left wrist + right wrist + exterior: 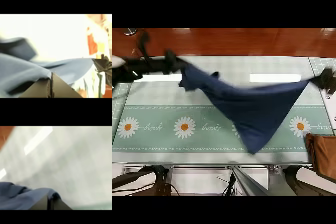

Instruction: Fold the shirts.

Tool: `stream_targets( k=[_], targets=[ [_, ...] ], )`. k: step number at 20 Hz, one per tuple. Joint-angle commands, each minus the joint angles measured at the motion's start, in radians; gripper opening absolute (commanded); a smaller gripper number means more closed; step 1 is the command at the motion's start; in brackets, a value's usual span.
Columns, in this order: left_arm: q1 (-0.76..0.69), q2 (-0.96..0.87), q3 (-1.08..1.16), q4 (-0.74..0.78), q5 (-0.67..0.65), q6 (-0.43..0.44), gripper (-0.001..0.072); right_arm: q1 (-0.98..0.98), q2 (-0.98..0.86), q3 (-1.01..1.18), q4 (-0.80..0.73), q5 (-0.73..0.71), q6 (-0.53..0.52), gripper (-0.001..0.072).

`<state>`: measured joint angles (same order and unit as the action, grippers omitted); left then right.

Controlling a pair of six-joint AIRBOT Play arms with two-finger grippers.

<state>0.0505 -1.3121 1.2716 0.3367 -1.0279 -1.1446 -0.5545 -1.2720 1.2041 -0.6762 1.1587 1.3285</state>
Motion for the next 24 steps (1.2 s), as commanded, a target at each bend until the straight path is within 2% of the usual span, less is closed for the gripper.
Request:
stream_targets(
  k=[1,2,4,5,6,8,13,17,18,20,23,24],
  targets=[
    [0.022,0.075,0.341,0.025,-0.006,-0.02,0.0018,0.115,0.072,0.371,-0.134,-0.023,0.17,0.0018],
    [0.037,0.093,0.449,0.114,-0.021,-0.097,0.0018,0.133,0.085,0.496,-0.203,0.004,0.194,0.0018],
    [0.082,0.127,0.657,0.433,-0.1,-0.335,0.0017,0.138,0.127,0.698,-0.319,0.092,0.209,0.0019],
    [0.112,0.145,0.748,0.564,-0.168,-0.397,0.0018,0.138,0.167,0.77,-0.409,0.152,0.211,0.0019],
    [0.142,0.17,0.826,0.658,-0.235,-0.401,0.0018,0.138,0.217,0.802,-0.479,0.196,0.215,0.0019],
    [0.2,0.269,0.854,0.747,-0.285,-0.382,0.0018,0.138,0.342,0.81,-0.565,0.264,0.216,0.0019],
    [0.22,0.57,0.74,0.876,-0.33,-0.36,0.0018,0.14,0.597,0.81,-0.575,0.327,0.217,0.002],
    [0.032,0.727,0.734,1.059,-0.336,-0.365,0.0018,0.14,0.692,0.81,-0.584,0.394,0.23,0.0019],
    [-0.027,0.756,0.734,1.11,-0.34,-0.399,0.0018,0.14,0.705,0.81,-0.586,0.403,0.232,0.0019],
    [-0.119,0.787,0.734,1.142,-0.354,-0.405,0.0018,0.14,0.713,0.809,-0.585,0.424,0.231,0.0019],
    [-0.152,0.781,0.716,1.218,-0.444,-0.409,0.0018,0.14,0.713,0.792,-0.586,0.488,0.229,0.002],
    [-0.145,0.778,0.684,1.255,-0.481,-0.435,0.0018,0.14,0.713,0.774,-0.576,0.517,0.23,0.0019]
  ],
)
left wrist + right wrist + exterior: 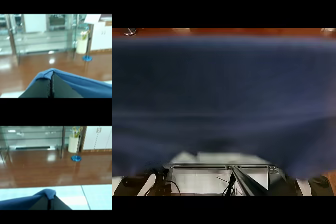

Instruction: Fold the shirts.

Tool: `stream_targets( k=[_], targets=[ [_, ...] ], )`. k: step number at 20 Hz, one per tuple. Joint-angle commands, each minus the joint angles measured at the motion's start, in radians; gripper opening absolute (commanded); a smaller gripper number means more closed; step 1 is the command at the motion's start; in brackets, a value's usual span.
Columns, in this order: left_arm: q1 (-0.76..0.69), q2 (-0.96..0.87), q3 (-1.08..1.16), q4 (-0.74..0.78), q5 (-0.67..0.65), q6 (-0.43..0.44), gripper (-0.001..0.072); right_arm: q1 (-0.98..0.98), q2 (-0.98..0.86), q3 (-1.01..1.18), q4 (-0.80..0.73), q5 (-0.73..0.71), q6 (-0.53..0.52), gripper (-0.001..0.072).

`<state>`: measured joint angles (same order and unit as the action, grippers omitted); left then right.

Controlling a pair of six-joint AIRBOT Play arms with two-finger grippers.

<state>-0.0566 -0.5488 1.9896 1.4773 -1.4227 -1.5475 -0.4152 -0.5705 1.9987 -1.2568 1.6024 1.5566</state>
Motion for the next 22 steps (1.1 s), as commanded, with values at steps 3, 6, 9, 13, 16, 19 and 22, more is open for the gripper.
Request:
stream_targets(
  k=[3,6,9,13,16,19,22],
  targets=[
    [-0.035,0.011,-0.244,0.146,-0.081,-0.068,0.0018,-0.001,0.011,-0.156,0.082,0.081,0.007,0.0019],
    [-0.035,-0.035,-0.526,0.146,0.063,-0.084,0.0018,-0.001,0.008,-0.455,0.156,-0.023,-0.014,0.0019],
    [-0.035,-0.164,-0.737,0.106,0.274,-0.093,0.0019,0.001,-0.064,-0.761,0.227,-0.2,-0.1,0.0019],
    [-0.035,-0.438,-0.809,-0.027,0.582,-0.106,0.0019,0.051,-0.32,-0.936,0.323,-0.478,-0.212,0.0019],
    [-0.035,-0.65,-0.802,-0.18,0.831,-0.116,0.0019,0.188,-0.586,-0.881,0.336,-0.708,-0.223,0.0019],
    [-0.035,-0.85,-0.704,-0.26,0.867,-0.116,0.002,0.233,-0.862,-0.686,0.335,-0.742,-0.164,0.0019],
    [-0.016,-1.033,-0.543,-0.337,0.758,-0.116,0.002,0.229,-1.079,-0.473,0.331,-0.613,-0.111,0.0019]
  ],
)
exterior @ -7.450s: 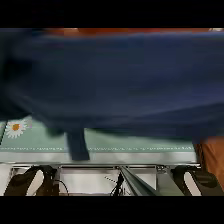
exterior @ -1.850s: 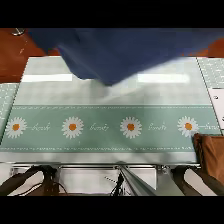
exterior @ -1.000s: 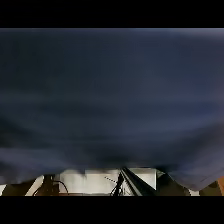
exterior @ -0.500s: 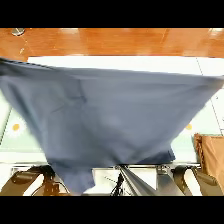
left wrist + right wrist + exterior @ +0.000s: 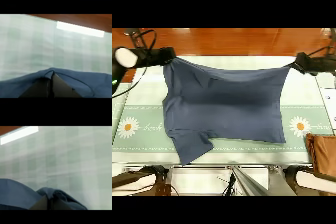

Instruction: Fold the shirts.

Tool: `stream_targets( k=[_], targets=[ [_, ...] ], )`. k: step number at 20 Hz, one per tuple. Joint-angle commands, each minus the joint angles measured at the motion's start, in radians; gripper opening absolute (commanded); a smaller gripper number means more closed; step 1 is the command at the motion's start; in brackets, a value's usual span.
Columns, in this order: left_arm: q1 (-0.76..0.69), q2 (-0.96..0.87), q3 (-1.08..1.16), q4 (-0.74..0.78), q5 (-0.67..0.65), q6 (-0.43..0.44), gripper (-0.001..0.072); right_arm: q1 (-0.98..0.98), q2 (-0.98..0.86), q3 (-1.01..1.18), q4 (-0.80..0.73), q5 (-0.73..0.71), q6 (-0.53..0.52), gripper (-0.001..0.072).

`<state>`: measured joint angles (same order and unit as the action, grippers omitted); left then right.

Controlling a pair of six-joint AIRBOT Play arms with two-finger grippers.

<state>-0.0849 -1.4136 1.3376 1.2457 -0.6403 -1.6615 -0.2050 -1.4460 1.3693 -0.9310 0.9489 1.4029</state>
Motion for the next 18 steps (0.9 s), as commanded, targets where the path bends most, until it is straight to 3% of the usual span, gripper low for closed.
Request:
stream_targets(
  k=[1,7,11,14,18],
  targets=[
    [0.024,-0.22,0.16,-0.143,-0.085,-0.002,0.002,0.019,-0.25,0.201,0.005,0.073,0.058,0.0019],
    [0.147,-0.303,0.28,-0.233,-0.375,0.003,0.002,-0.015,-0.307,0.282,-0.027,0.156,0.063,0.0019],
    [0.253,-0.308,0.288,-0.233,-0.682,0.092,0.002,-0.088,-0.309,0.299,-0.033,0.326,0.037,0.002],
    [0.259,-0.333,0.275,-0.234,-0.874,0.195,0.002,-0.09,-0.315,0.284,-0.122,0.457,0.024,0.002],
    [0.213,-0.335,0.154,-0.224,-0.918,0.24,0.0021,-0.054,-0.315,0.188,-0.161,0.483,0.005,0.002]
  ],
)
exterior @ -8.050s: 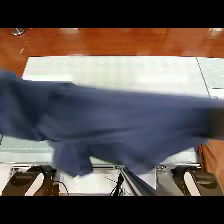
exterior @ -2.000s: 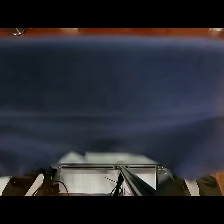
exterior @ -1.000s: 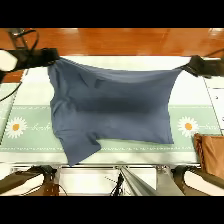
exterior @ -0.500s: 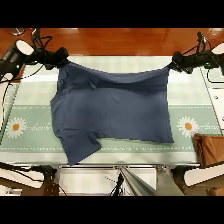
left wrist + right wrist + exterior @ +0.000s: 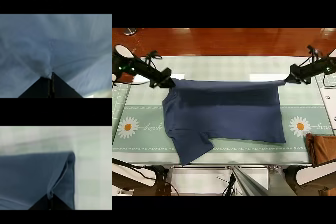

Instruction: Fold the shirts.

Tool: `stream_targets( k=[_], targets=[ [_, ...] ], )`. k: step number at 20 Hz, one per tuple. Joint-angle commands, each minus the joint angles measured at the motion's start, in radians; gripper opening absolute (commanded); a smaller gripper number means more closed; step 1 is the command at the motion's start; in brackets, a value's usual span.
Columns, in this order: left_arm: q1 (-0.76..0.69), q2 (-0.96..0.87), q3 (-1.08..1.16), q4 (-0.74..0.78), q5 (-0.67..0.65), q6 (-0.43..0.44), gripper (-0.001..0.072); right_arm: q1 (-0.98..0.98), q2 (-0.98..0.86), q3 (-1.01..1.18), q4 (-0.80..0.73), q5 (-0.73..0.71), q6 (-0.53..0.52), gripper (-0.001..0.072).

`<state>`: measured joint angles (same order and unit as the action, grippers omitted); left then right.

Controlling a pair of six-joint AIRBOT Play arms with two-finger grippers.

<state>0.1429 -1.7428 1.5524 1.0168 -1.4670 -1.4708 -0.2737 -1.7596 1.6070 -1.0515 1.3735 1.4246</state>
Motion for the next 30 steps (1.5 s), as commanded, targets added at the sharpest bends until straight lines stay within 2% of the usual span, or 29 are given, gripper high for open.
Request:
stream_targets(
  k=[1,9,10,11,12,16,17,19,21,23,26,28,30],
  targets=[
    [-0.019,-0.006,-0.081,0.009,-0.082,0.049,0.002,0.022,-0.002,-0.075,-0.047,0.049,-0.016,0.002],
    [0.013,-0.006,-0.094,0.038,-0.09,0.049,0.0023,0.04,-0.002,-0.116,-0.088,0.028,-0.016,0.0025],
    [0.012,-0.007,-0.094,0.038,-0.09,0.048,0.0155,0.041,-0.002,-0.116,-0.087,0.025,-0.015,0.0239],
    [0.008,-0.007,-0.093,0.038,-0.098,0.046,0.0591,0.041,-0.002,-0.116,-0.08,0.035,-0.016,0.0613],
    [0.007,-0.007,-0.093,0.042,-0.113,0.055,0.0704,0.04,-0.001,-0.115,-0.079,0.052,-0.019,0.0618],
    [0.031,0.032,-0.112,0.075,-0.22,0.095,0.0703,0.025,0.046,-0.122,-0.084,0.188,-0.023,0.0617],
    [0.047,0.074,-0.153,0.075,-0.211,0.095,0.0703,0.025,0.097,-0.154,-0.084,0.161,-0.039,0.0617],
    [0.088,0.19,-0.3,0.076,-0.156,0.119,0.0703,0.026,0.245,-0.296,-0.066,0.007,-0.038,0.0617],
    [0.148,0.317,-0.486,0.108,-0.109,0.154,0.0704,0.026,0.412,-0.511,-0.01,-0.145,-0.056,0.0617],
    [0.231,0.435,-0.667,0.143,-0.043,0.154,0.0703,0.026,0.568,-0.737,0.06,-0.243,-0.104,0.0618],
    [0.338,0.597,-0.898,0.006,0.112,0.152,0.0704,0.026,0.737,-0.993,0.165,-0.303,-0.146,0.0618],
    [0.358,0.679,-1.017,-0.045,0.204,0.154,0.0704,0.026,0.795,-1.074,0.22,-0.301,-0.164,0.0617],
    [0.347,0.701,-1.083,-0.068,0.23,0.155,0.0703,0.026,0.822,-1.097,0.243,-0.288,-0.17,0.0617]
  ],
)
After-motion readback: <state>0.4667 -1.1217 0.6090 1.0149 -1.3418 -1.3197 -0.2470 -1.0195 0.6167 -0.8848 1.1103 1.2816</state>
